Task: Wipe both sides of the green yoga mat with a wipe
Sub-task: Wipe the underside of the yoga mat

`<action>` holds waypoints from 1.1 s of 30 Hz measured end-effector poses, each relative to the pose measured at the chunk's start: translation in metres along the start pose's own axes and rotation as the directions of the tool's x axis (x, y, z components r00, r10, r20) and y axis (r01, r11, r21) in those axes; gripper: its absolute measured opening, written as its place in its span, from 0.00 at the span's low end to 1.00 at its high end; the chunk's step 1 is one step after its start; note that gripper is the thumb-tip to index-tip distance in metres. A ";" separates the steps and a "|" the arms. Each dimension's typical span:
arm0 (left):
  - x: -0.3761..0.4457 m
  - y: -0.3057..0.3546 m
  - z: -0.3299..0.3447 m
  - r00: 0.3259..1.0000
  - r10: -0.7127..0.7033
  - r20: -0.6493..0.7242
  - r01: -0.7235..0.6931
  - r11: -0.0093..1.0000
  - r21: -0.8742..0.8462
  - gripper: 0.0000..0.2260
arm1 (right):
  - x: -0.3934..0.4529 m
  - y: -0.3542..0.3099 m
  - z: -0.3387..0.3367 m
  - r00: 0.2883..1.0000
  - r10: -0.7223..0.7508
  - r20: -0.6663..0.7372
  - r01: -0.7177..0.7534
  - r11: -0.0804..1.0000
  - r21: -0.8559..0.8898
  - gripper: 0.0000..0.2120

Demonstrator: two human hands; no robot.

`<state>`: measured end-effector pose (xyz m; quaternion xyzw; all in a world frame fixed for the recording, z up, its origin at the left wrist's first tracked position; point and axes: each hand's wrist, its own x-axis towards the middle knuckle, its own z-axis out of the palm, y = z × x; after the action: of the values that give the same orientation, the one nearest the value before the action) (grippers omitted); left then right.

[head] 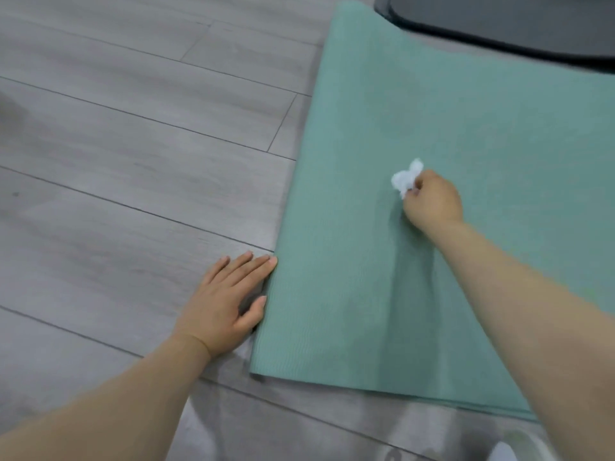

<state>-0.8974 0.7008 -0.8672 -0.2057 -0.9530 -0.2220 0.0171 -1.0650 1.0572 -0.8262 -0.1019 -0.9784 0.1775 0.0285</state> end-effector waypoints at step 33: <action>0.000 0.002 -0.004 1.000 -0.003 0.027 0.002 1.000 0.029 0.26 | 0.006 0.057 -0.039 0.971 -0.220 0.097 0.240 0.903 -0.355 0.16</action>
<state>-0.8970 0.7007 -0.8630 -0.2072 -0.9565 -0.2053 0.0069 -1.0565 1.1235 -0.8101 0.0156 -0.9998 -0.0088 0.0033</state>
